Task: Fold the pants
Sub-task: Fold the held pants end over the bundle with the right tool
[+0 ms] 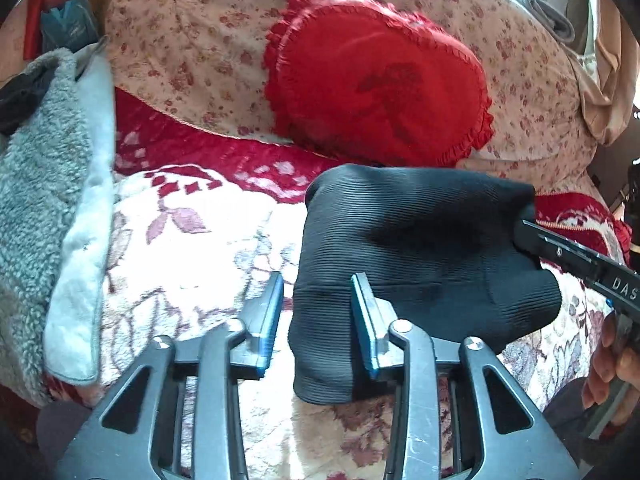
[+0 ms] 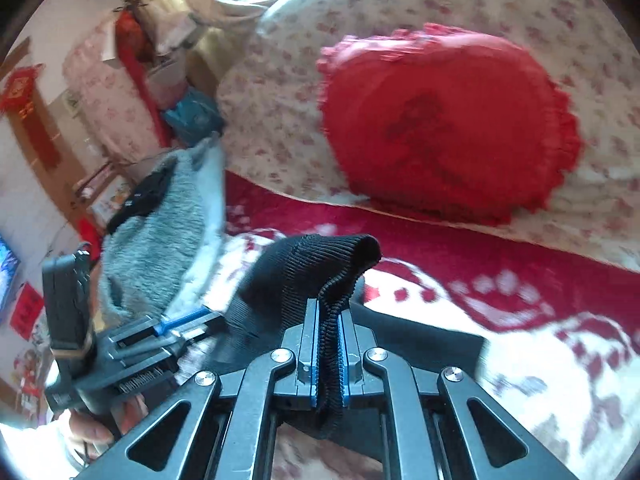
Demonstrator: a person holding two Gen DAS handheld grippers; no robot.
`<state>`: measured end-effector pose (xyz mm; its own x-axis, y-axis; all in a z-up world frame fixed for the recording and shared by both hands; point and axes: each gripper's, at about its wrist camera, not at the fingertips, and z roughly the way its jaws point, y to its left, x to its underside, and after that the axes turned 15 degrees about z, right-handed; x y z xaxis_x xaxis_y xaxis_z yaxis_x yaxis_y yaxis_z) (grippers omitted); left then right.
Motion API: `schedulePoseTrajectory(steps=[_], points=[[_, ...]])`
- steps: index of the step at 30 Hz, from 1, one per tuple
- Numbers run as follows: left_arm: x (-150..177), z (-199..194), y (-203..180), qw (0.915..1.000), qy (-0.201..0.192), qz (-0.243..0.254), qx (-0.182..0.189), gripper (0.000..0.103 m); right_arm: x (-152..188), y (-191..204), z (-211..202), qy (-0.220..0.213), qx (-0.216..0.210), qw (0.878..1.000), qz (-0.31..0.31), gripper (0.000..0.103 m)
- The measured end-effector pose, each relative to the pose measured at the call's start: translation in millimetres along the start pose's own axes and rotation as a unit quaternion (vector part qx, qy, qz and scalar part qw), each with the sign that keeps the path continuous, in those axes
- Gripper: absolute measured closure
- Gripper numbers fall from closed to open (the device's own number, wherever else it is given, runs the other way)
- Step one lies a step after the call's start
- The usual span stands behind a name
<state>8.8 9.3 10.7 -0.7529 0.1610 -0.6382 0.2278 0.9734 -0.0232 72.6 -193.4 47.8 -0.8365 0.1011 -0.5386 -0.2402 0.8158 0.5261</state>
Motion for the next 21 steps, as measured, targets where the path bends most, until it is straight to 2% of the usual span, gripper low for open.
schedulePoseTrajectory(steps=[3,6,7,9,11,14,16,19,21], points=[[-3,21,-16,0.9995,0.019,0.022,0.010,0.062,3,-28,4,0.012,0.053,0.998,0.018,0.096],[0,47,-35,0.9974,0.047,0.055,-0.001,0.059,8,-52,29,0.038,0.109,0.993,0.022,0.096],[1,51,-40,0.9968,0.045,0.065,-0.012,0.056,8,-58,37,0.043,0.115,0.992,0.027,0.096],[-1,49,-43,0.9962,0.044,0.073,-0.017,0.055,6,-64,42,0.044,0.128,0.990,0.038,0.093],[-5,43,-37,0.9968,0.046,0.065,-0.006,0.056,0,-62,31,0.026,0.135,0.990,0.042,0.093],[-15,36,-26,0.9977,0.032,0.058,-0.014,0.056,-8,-47,8,-0.016,0.141,0.990,0.026,0.090],[-23,38,-23,0.9978,0.031,0.056,-0.016,0.056,-13,-37,0,-0.026,0.116,0.993,0.020,0.090],[-33,51,-23,0.9975,0.042,0.057,-0.007,0.056,-13,-21,13,-0.005,0.089,0.996,0.001,0.090],[-38,65,-27,0.9961,0.059,0.066,-0.005,0.056,-10,-18,30,0.009,0.093,0.996,-0.006,0.090]])
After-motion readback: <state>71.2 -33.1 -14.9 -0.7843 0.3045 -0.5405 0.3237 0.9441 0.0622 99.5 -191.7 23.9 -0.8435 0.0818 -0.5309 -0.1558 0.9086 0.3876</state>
